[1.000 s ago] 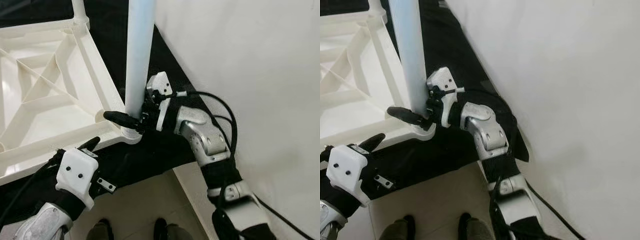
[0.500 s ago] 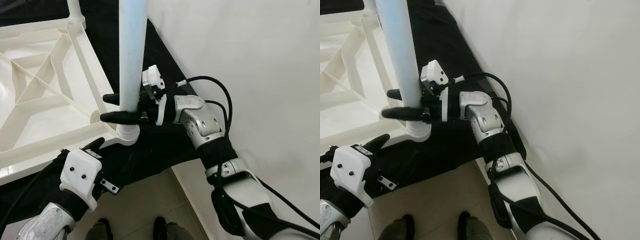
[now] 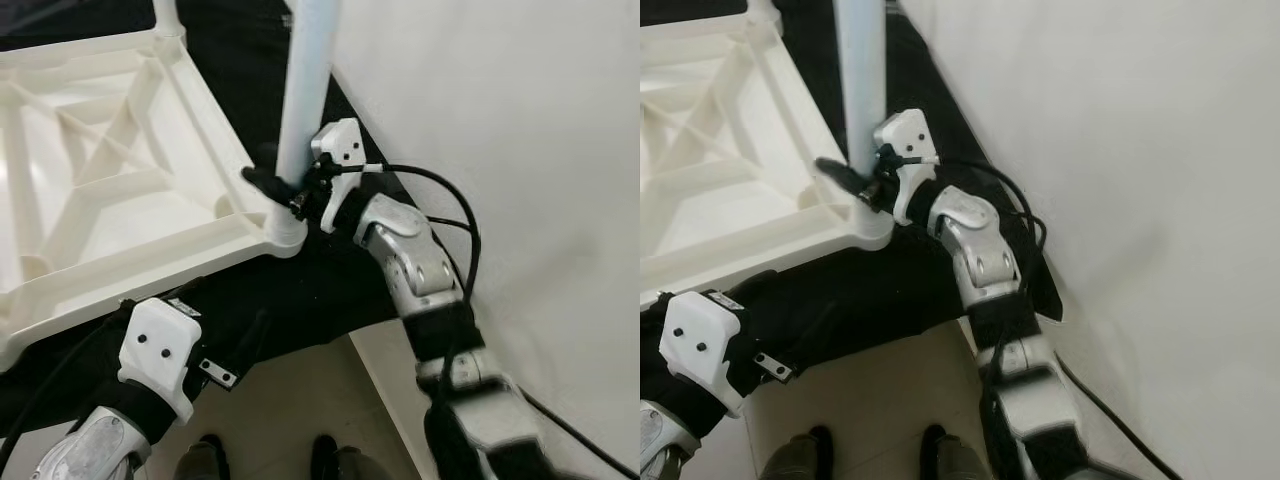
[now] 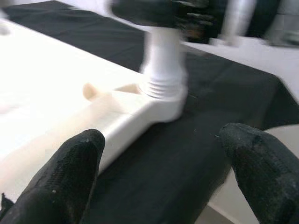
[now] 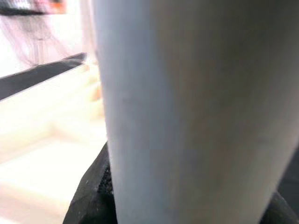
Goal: Building children table
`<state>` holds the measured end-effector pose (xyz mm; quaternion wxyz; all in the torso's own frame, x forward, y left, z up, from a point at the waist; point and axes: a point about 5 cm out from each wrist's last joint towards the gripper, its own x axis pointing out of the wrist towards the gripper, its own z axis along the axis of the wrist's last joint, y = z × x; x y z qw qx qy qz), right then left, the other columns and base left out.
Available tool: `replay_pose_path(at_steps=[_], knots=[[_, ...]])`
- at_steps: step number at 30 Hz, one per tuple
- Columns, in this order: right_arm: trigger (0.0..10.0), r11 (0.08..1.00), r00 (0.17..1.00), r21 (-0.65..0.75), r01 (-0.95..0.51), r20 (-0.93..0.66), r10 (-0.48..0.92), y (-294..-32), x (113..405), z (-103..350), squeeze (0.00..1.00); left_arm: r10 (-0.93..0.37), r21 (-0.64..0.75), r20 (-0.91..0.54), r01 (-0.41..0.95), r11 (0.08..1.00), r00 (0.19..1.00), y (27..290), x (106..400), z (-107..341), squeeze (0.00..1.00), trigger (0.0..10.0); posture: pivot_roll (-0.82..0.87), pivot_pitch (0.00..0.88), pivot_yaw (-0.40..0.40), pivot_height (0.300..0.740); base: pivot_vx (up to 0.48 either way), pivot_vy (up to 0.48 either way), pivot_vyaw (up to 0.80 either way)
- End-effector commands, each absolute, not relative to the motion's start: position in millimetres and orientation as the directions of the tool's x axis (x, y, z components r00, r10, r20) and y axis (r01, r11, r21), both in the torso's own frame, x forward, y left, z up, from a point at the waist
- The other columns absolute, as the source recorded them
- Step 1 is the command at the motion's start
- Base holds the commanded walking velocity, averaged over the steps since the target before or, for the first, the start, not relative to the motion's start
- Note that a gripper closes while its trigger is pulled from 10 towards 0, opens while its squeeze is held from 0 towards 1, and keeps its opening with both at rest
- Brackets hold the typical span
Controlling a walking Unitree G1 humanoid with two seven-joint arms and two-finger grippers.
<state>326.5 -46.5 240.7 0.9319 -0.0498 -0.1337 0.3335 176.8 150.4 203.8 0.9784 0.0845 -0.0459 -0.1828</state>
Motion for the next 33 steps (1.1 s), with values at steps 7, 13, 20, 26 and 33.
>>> replay_pose_path(at_steps=[7, 13, 20, 26, 33], knots=[[0.0, 0.791, 0.799, -0.136, -0.597, -0.02, 0.6, -36.5, 332.0, 193.5, 0.0, -0.381, 0.169, 0.047, 0.368, 0.914, 0.923, 147.4, 177.2, 201.7, 0.0, 10.0, 0.16, 0.325, -0.164, 0.74, 0.0, 0.0, 0.0], [10.0, 0.744, 0.745, -0.077, -0.663, 0.017, 0.666, -29.9, 334.3, 213.3, 0.88, -0.378, 0.166, 0.049, 0.366, 0.916, 0.925, 147.9, 177.6, 201.2, 0.0, 10.0, 0.16, 0.318, -0.167, 0.74, 0.0, 0.0, 0.0], [10.0, 0.324, 0.296, -0.226, -0.919, 0.149, 0.944, -28.2, 336.8, 265.4, 1.0, -0.38, 0.164, 0.054, 0.367, 0.916, 0.924, 145.7, 178.2, 201.8, 0.0, 10.0, 0.18, 0.305, -0.16, 0.74, 0.0, 0.0, 0.0], [10.0, 0.056, 0.048, -0.327, -0.943, 0.03, 0.998, -32.9, 343.4, 278.8, 0.0, -0.378, 0.168, 0.054, 0.365, 0.916, 0.924, 145.7, 176.8, 202.9, 0.0, 10.0, 0.21, 0.311, -0.163, 0.74, 0.0, 0.0, 0.0], [5.0, -0.003, 0.0, -0.328, -0.945, -0.009, 1.0, -27.2, 352.8, 286.8, 0.0, -0.367, 0.178, 0.051, 0.353, 0.919, 0.929, 148.6, 175.1, 204.2, 0.0, 10.0, 0.23, 0.32, -0.171, 0.74, 0.0, 0.0, 0.0]])
